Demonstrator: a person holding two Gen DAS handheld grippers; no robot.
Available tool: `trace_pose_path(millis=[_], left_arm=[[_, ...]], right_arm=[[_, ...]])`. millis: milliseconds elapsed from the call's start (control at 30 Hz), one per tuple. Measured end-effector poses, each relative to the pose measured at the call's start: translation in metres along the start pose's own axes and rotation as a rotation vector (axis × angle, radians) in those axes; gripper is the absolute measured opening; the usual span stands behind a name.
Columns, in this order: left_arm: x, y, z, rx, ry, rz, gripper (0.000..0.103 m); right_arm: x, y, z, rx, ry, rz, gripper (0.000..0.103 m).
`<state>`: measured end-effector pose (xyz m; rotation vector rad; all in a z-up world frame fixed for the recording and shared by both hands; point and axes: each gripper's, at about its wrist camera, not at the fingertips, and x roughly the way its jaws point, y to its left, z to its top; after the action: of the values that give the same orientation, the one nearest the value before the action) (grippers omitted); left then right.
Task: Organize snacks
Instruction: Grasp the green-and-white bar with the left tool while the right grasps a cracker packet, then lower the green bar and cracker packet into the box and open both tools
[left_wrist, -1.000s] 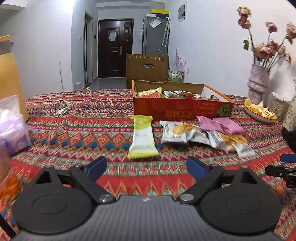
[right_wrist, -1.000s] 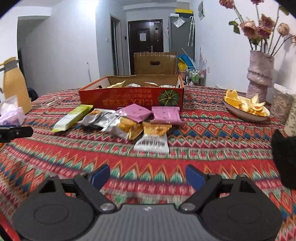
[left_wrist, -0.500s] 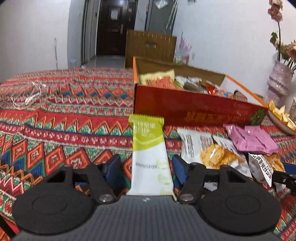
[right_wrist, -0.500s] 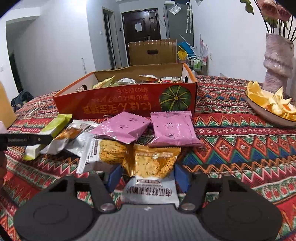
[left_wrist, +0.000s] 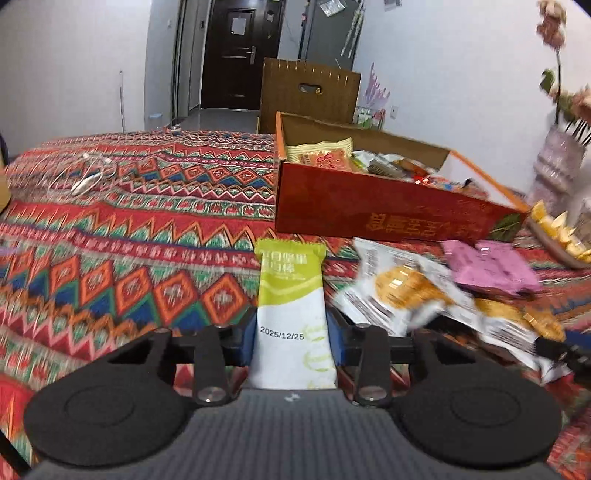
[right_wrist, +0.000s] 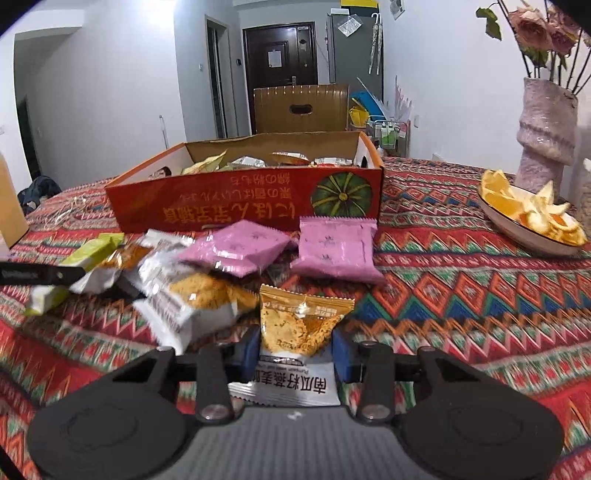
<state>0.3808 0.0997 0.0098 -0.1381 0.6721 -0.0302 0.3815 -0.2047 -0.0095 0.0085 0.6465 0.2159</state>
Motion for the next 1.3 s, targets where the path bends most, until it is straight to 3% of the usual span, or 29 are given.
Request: trace_pose_path(millis=[367, 800, 1033, 1300], left_arm=[[-0.115, -0.027, -0.068, -0.047, -0.018, -0.078, 0.039], [-0.156, -0.035, -0.086, -0.042, -0.070, -0.073, 0.039], [-0.143, -0.036, -0.050, -0.028, -0.110, -0.104, 0.039], [-0.086, -0.039, 0.042, 0.006, -0.218, -0.123, 0.039]], right_arm=[[-0.091, 0.011, -0.059, -0.014, 0.005, 0.018, 0.039], [-0.140, 0.021, -0.079, -0.018, -0.053, 0.049, 0.039], [-0.132, 0.022, -0.059, -0.025, -0.074, 0.094, 0.039], [-0.085, 0.028, 0.030, -0.104, -0.160, 0.176, 0.039]])
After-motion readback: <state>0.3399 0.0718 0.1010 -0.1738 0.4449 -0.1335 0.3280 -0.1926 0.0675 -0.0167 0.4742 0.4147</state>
